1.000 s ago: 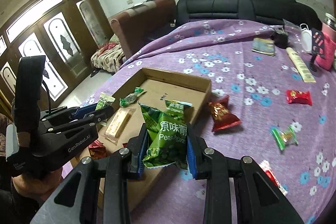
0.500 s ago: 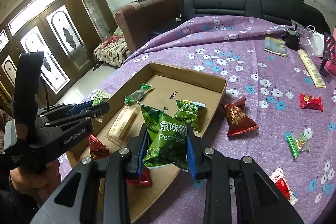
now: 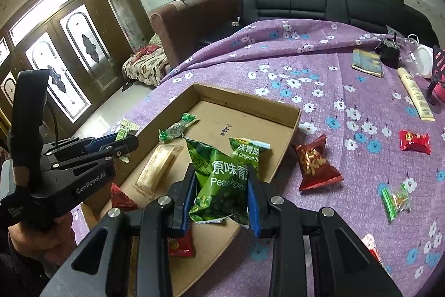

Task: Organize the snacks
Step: 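Carry the green candy and green pea bag over the cardboard box with both tools, then lower both held snacks into the box and open both tools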

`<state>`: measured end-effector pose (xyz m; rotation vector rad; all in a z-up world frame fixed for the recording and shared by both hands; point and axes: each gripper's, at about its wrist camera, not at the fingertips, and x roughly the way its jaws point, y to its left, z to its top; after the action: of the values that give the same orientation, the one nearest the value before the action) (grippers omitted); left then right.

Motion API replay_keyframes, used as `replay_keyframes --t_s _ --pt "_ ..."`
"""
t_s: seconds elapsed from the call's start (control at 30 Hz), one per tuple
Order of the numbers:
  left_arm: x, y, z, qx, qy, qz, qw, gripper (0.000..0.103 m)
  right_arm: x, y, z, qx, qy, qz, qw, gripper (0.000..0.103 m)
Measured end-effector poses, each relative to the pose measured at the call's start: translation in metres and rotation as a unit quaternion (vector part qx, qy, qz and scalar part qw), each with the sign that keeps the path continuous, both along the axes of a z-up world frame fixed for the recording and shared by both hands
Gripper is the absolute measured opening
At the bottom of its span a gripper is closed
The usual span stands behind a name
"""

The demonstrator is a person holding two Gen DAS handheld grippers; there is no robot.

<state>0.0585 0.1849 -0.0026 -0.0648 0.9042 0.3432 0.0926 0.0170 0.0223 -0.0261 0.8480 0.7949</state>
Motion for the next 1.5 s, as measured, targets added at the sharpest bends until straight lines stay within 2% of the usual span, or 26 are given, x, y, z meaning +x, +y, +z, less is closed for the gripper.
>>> replay_keyframes --t_s 0.37,0.73,0.9,1.5 --pt "0.017 -0.007 0.004 0.007 0.004 -0.011 0.9999 0.022 0.024 0.008 0.002 -0.003 0.001 -0.003 1.0 0.031" --pt "0.042 -0.019 -0.004 -0.014 0.025 -0.035 0.999 0.022 0.053 0.018 -0.009 -0.015 0.022 -0.005 1.0 0.031" --pt "0.056 -0.021 -0.013 -0.032 0.043 -0.044 0.9976 0.022 0.063 0.024 -0.016 -0.024 0.029 -0.004 0.999 0.031" --pt "0.074 -0.014 -0.044 -0.049 0.087 -0.036 0.9944 0.022 0.077 0.051 -0.034 -0.073 0.045 0.015 0.996 0.032"
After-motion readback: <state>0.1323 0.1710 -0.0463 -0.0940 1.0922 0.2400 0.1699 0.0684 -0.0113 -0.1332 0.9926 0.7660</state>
